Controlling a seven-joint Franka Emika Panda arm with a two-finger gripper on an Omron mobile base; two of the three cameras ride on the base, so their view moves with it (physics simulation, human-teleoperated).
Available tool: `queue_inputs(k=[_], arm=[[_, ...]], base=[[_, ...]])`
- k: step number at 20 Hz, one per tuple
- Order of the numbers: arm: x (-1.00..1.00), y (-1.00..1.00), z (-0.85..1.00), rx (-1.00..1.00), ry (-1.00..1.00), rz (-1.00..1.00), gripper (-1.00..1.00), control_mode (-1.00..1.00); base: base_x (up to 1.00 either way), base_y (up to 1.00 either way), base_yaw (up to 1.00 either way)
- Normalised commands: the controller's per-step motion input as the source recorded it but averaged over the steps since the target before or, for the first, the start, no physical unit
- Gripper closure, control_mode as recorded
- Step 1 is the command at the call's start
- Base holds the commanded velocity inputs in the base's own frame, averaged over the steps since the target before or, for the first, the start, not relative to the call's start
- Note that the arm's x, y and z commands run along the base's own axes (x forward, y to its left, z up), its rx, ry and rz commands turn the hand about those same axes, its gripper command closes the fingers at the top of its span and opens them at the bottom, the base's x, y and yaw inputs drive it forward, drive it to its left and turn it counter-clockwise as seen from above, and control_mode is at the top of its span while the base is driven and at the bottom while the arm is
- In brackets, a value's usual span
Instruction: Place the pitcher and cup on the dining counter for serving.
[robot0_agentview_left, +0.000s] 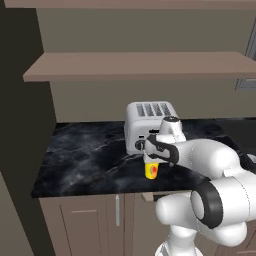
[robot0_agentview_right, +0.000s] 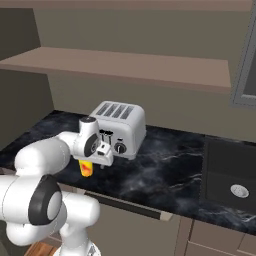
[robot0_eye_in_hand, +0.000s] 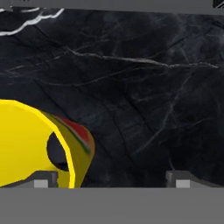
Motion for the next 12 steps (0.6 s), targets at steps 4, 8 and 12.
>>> queue_inputs(k=[4, 8, 12], arm=[[0.0, 0.0, -0.05, 0.0, 0.0, 0.0, 1.0, -1.0], [0.0, 0.0, 0.0, 0.0, 0.0, 0.0, 1.0, -1.0], [0.0, 0.0, 0.0, 0.0, 0.0, 0.0, 1.0, -1.0]], base=[[0.0, 0.0, 0.0], [0.0, 0.0, 0.0], [0.0, 0.0, 0.0]])
